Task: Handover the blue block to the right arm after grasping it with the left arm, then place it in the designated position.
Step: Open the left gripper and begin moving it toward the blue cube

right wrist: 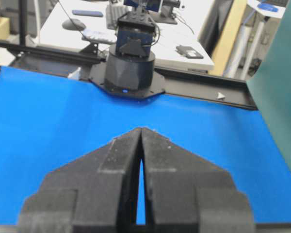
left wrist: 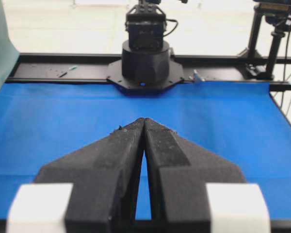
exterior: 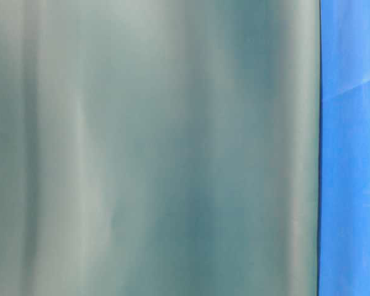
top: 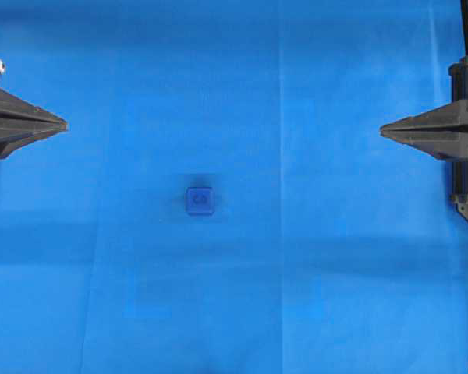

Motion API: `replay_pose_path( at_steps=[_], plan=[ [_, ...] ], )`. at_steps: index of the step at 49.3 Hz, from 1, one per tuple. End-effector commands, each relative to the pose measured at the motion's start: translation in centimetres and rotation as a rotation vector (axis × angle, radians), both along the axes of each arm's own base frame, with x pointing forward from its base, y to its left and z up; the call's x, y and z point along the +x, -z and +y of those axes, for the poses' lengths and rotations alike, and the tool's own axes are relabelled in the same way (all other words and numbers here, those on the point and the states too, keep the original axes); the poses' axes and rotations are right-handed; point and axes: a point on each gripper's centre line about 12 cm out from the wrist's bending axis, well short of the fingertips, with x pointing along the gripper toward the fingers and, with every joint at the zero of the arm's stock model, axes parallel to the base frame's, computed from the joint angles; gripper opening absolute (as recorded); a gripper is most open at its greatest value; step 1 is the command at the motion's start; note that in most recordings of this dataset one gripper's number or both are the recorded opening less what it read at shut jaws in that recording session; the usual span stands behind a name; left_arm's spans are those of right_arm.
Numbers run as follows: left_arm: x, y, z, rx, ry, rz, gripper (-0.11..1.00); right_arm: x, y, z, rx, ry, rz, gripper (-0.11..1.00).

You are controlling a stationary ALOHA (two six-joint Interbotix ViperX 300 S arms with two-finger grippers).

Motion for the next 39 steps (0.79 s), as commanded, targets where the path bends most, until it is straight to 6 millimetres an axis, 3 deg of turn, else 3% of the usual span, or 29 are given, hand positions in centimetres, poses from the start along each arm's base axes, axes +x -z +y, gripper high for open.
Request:
replay_pose_path(
  at_steps=[1, 33, 35, 39],
  plan=[
    [0.08, -0.51, -0.01, -0.005, 0.001, -0.014, 0.0, 0.2, -0.85, -0.19, 0.001, 0.009, -0.023, 0.01],
    [-0.02, -0.57, -0.04, 0.001, 0.002, -0.006, 0.01, 0.46, -1.17, -0.25, 0.006, 0.012, 0.003, -0.02],
    [-0.02, -0.61, -0.04, 0.001, 0.002, -0.009, 0.04, 0.47, -1.16, -0.26, 0.009, 0.012, 0.008, 0.01],
    [-0.09, -0.8, -0.04, -0.006, 0.003, -0.023, 0.22, 0.49, -1.32, -0.26, 0.017, 0.012, 0.006, 0.14]
  ],
)
